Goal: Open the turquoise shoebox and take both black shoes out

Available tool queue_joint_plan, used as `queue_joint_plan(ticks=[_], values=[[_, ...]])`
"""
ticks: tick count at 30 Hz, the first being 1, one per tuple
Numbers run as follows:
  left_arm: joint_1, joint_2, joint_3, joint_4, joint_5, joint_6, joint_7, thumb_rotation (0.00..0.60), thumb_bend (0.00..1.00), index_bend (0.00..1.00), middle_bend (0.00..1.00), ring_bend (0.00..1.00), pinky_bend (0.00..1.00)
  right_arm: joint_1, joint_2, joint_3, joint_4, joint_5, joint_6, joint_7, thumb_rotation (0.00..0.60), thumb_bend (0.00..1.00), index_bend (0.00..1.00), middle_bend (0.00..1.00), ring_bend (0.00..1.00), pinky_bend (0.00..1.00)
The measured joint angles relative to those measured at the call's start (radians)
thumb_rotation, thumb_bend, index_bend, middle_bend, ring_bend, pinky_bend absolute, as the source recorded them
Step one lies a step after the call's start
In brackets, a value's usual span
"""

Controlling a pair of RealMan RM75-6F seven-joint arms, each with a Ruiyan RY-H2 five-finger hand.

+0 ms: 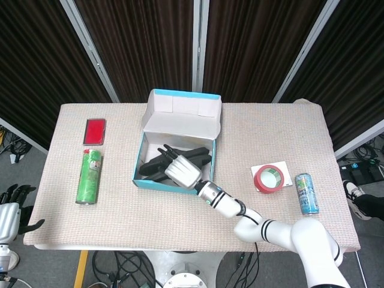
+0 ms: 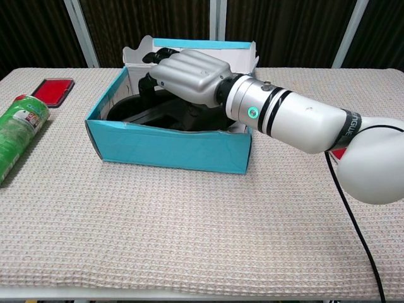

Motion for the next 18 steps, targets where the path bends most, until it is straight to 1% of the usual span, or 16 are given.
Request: queue_joint_plan(ticks=[8, 12, 18], values=[[0.0, -0.001, 0.001, 0.001, 0.0, -0.004, -0.004, 0.6, 0.02, 0.22, 0.16, 0.08, 0.17, 0.013, -0.027, 0.01, 0.025, 0.02, -0.032, -0.053, 0.6, 0.12, 0.36, 0.32, 0.0, 0.0], [0.001, -0.001, 0.001, 0.003, -0.001, -0.002, -0.007, 0.6, 0.02, 0.22, 0.16, 0.08, 0.17, 0.021, -0.04, 0.015, 0.038, 0.033, -0.052, -0.075, 0.6, 0.12, 0.33, 0.31, 0.0, 0.0], [-0.001, -0.005, 0.001, 0.007, -0.001, -0.008, -0.009, 0.6, 0.02, 0.22, 0.16, 0.08, 0.17, 0.024, -0.047, 0.014, 0.042, 0.032, -0.047, -0.121, 0.6, 0.12, 0.29, 0.29, 0.0, 0.0]])
